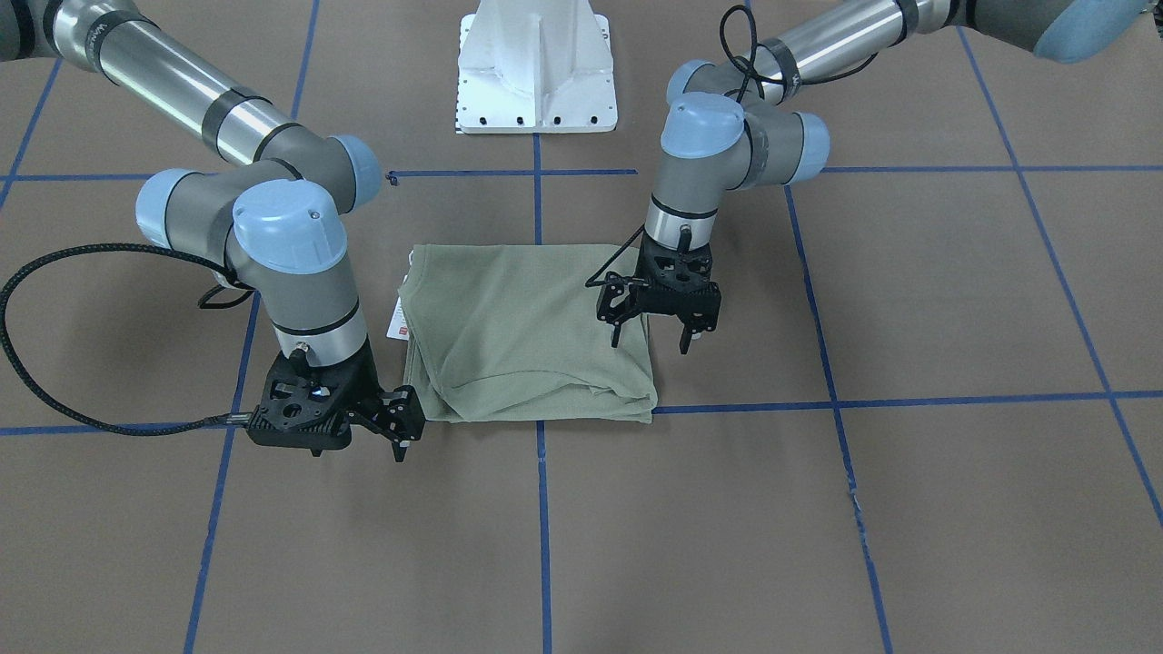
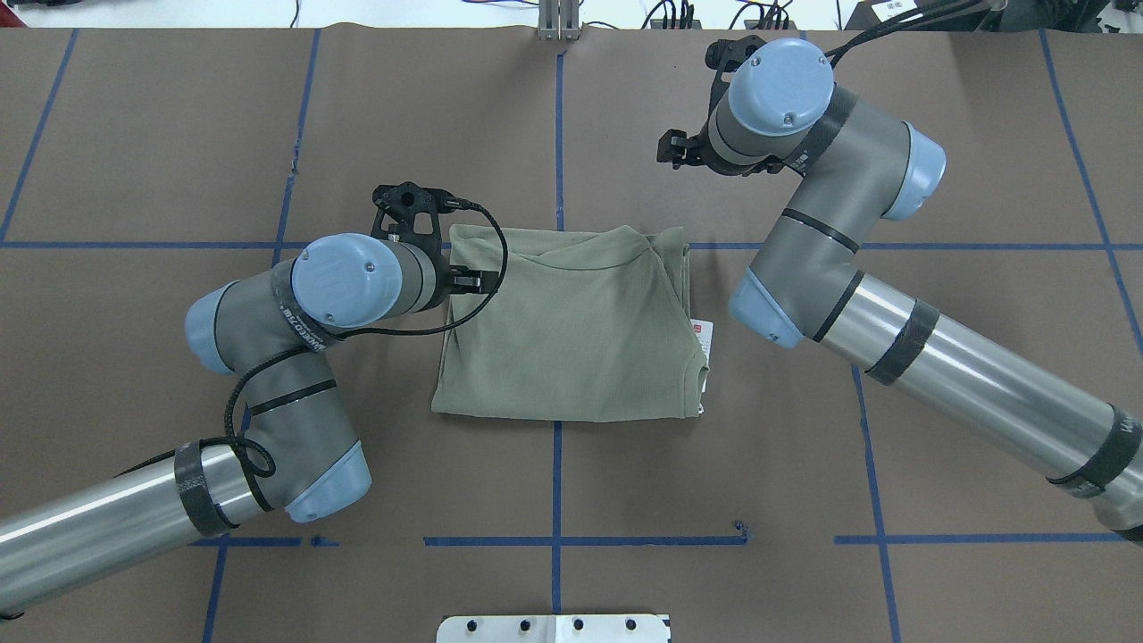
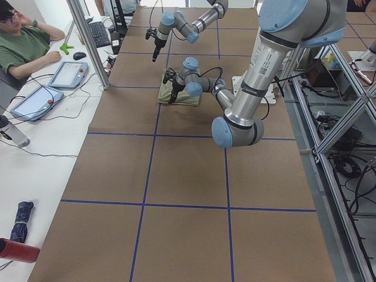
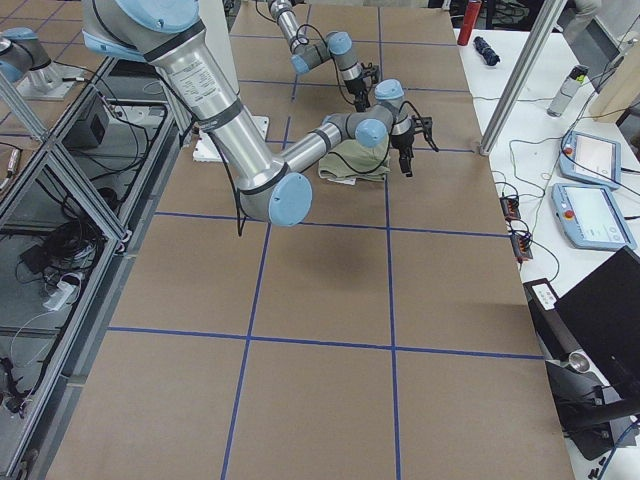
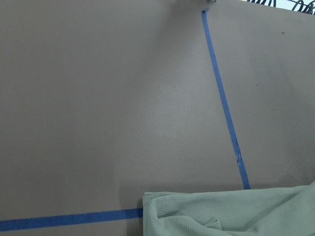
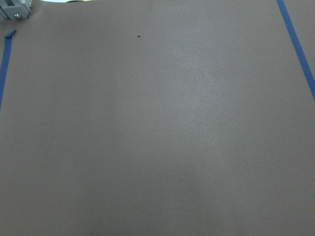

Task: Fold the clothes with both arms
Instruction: 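Raise the right gripper away while the left gripper presses the fold's corner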

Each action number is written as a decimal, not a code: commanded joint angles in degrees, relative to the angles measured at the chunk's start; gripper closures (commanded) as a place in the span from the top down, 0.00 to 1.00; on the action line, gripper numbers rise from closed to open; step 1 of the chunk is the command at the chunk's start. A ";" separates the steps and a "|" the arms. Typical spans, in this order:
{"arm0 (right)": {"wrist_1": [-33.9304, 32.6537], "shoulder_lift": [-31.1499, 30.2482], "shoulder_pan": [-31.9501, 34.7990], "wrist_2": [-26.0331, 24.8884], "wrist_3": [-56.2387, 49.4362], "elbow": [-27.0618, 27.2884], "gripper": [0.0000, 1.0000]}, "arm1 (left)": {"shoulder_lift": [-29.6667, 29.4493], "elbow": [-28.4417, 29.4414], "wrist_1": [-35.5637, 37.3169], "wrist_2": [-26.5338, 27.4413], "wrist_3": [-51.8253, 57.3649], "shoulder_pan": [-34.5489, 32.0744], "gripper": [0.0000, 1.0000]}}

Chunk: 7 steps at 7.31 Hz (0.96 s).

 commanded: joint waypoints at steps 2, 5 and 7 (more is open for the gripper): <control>0.01 -0.08 -0.09 -0.04 0.01 -0.01 1.00 | -2.28 4.15 -0.08 2.26 1.80 -0.92 1.00; 0.28 -0.08 -0.27 0.04 0.28 0.08 1.00 | -7.09 12.82 -0.69 2.26 3.91 -3.91 1.00; 0.36 -0.25 -0.62 -0.04 0.27 0.78 1.00 | -7.90 14.35 -1.48 1.91 8.01 -7.41 1.00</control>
